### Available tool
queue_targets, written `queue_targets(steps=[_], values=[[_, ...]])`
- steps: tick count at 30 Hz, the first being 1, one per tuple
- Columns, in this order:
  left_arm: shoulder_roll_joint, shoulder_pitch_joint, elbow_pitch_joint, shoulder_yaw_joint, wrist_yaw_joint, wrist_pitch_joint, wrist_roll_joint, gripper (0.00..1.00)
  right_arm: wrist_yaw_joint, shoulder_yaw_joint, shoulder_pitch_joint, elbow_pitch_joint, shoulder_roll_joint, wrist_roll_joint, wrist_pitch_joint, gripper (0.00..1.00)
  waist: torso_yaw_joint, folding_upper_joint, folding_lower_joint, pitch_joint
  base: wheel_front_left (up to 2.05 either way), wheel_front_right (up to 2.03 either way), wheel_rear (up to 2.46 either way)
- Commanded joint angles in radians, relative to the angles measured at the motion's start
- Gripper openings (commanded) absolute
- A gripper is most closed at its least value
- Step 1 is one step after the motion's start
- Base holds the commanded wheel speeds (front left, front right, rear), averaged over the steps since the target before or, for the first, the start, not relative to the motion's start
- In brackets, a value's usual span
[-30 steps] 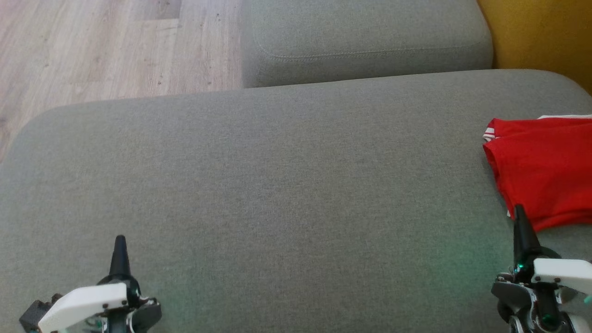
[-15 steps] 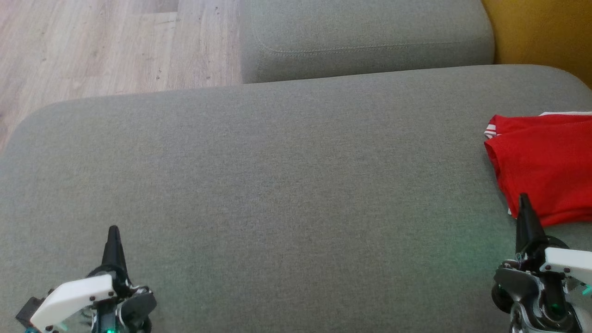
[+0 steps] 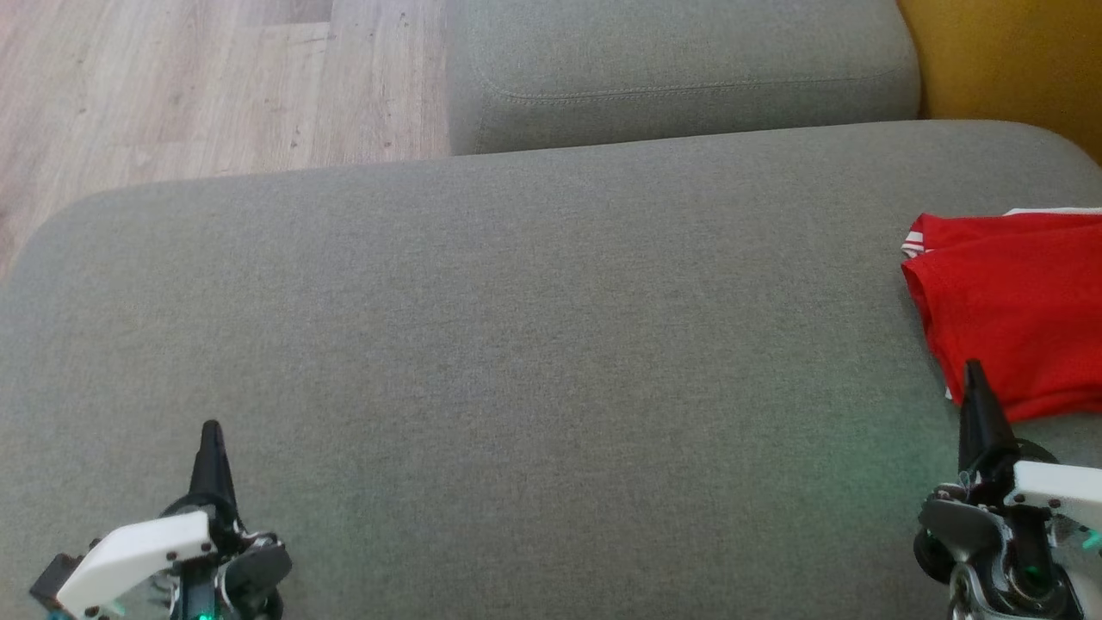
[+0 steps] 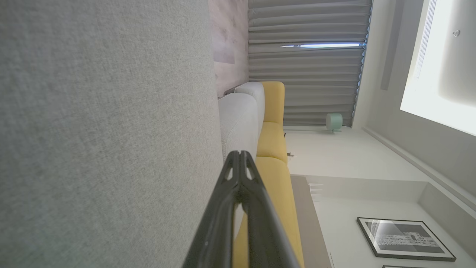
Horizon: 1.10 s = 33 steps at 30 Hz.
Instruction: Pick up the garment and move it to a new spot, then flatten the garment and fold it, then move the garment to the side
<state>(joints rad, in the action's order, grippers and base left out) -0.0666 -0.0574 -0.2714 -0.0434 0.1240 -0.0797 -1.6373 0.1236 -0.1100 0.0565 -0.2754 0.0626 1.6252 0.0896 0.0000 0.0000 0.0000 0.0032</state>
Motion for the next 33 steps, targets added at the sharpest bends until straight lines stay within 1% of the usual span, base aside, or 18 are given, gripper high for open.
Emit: queue_targets(steps=[1, 33], values=[[-0.006, -0.048, 0.028, -0.040, 0.007, -0.009, 0.003, 0.00, 0.007, 0.017, 0.049, 0.032, 0.003, 0.001, 0.007, 0.00, 0.000, 0.0000, 0.0000, 0.000, 0.00, 0.00, 0.00], [0.002, -0.049, 0.027, -0.051, 0.007, -0.018, 0.012, 0.00, 0.007, 0.009, 0.050, 0.031, -0.003, -0.006, 0.013, 0.00, 0.000, 0.0000, 0.0000, 0.000, 0.00, 0.00, 0.00]])
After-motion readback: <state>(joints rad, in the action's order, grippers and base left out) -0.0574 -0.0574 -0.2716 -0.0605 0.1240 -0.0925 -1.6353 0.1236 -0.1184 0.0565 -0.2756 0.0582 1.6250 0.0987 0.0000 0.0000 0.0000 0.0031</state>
